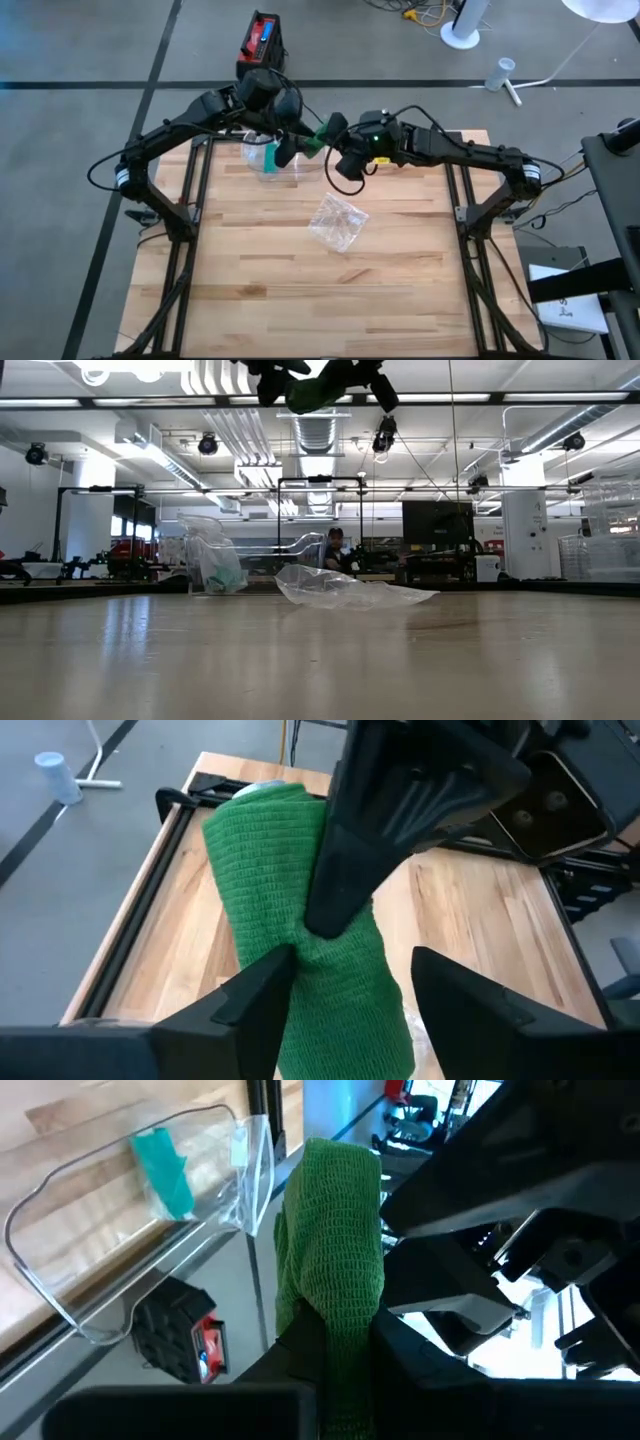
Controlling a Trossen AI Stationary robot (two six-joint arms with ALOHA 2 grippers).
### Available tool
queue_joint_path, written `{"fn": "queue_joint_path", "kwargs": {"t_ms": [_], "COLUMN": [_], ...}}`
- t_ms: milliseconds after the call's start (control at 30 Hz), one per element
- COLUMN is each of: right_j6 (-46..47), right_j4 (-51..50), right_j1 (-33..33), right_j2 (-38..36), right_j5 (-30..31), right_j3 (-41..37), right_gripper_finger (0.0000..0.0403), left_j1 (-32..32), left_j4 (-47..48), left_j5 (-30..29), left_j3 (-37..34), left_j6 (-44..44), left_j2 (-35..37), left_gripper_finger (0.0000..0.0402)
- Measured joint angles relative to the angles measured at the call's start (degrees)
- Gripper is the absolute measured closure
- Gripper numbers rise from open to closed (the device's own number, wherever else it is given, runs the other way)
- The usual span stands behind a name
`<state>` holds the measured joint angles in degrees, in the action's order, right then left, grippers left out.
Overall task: Roll bandage
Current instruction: Roll the green bandage
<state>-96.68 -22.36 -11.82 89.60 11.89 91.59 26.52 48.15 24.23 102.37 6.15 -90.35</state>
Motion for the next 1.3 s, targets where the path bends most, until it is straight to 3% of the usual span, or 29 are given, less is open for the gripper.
{"fn": "queue_joint_path", "kwargs": {"t_ms": [300, 533, 733, 867, 1133, 1300], "right_j6": [-0.95, -1.06, -0.6, -0.45, -0.92, -0.28], "right_j4": [0.61, 1.08, 1.07, 0.25, -0.15, -0.44], "right_j1": [2.13, 2.22, 2.19, 2.19, 2.19, 2.22], "right_j2": [0.02, -0.02, 0.0, 0.0, 0.09, 0.11], "right_j5": [3.01, 3.51, 5.45, 5.6, 4.37, 4.4], "right_j3": [0.01, 0.26, 0.26, 0.26, 0.26, 0.26], "right_gripper_finger": [0.0367, 0.0367, 0.0367, 0.0367, 0.0367, 0.0333], "left_j1": [0.04, 0.06, -0.02, -0.05, -0.22, -0.24], "left_j4": [0.54, 0.91, 0.51, 0.16, -0.88, -1.96], "left_j5": [-1.83, -4.45, -11.42, -8.37, -3.63, -2.81], "left_j3": [0.09, 0.09, 0.09, -0.15, -0.48, -0.55], "left_j6": [-0.63, -4.22, -4.63, -4.09, -1.35, 1.9], "left_j2": [1.03, 1.68, 2.12, 0.73, -3.13, -3.69], "left_gripper_finger": [0.0207, 0.0157, 0.0108, 0.0095, 0.0123, 0.0176]}}
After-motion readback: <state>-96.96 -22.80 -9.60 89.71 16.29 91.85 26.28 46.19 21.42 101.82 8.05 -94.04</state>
